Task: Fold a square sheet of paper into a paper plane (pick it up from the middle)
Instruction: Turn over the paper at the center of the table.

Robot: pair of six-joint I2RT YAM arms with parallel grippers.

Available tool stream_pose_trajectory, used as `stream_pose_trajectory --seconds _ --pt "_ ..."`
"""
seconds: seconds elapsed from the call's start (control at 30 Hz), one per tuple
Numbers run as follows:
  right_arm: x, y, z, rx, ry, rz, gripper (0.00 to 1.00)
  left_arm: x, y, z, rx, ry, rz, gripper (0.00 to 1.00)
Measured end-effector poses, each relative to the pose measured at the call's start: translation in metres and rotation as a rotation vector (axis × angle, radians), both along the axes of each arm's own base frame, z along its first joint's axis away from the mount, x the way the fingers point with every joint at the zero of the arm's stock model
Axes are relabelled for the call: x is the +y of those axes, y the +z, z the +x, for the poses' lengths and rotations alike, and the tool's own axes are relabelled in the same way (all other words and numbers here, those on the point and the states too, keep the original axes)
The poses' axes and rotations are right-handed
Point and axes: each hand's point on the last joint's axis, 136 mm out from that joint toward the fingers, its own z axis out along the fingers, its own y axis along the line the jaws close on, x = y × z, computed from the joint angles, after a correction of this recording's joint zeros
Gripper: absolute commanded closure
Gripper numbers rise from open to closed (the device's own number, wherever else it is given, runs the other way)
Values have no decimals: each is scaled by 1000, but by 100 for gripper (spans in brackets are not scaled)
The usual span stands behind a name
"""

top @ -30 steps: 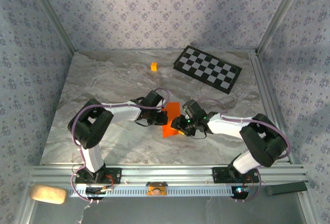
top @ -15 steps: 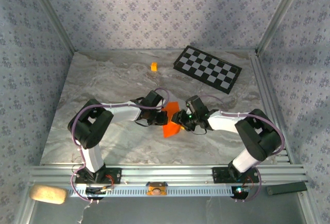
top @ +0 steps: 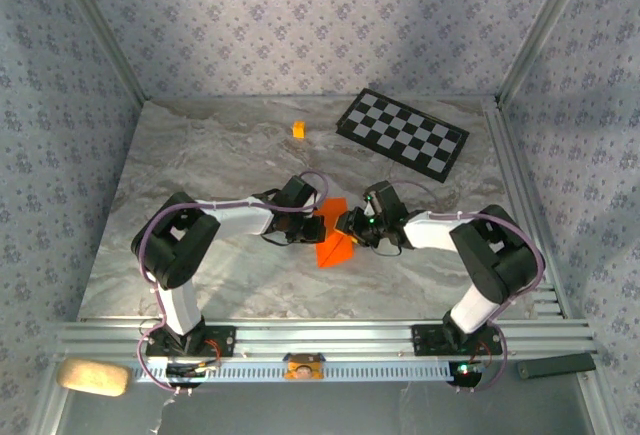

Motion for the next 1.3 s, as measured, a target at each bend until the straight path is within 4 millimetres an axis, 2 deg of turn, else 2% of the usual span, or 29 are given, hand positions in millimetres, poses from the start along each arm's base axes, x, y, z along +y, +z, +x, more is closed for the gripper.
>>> stream_pose_trajectory --seconds 0.5,0.63,0.8,0.93,1.13,1.3 --pt "-1 -4 10 -9 -6 39 80 0 1 0 1 13 -8 92" --pt "-2 -4 10 -13 -2 45 87 1 1 -1 6 19 -9 87" --pt "-4 -4 10 -23 4 53 87 5 6 -5 -2 41 -28 75" --pt "-5 0 11 -40 14 57 90 12 18 -8 -31 67 -47 71" --pt "-6 16 13 -93 34 64 94 12 52 3 -132 93 -93 71" --pt "-11 20 9 -97 43 45 96 18 68 9 -194 124 -98 71"
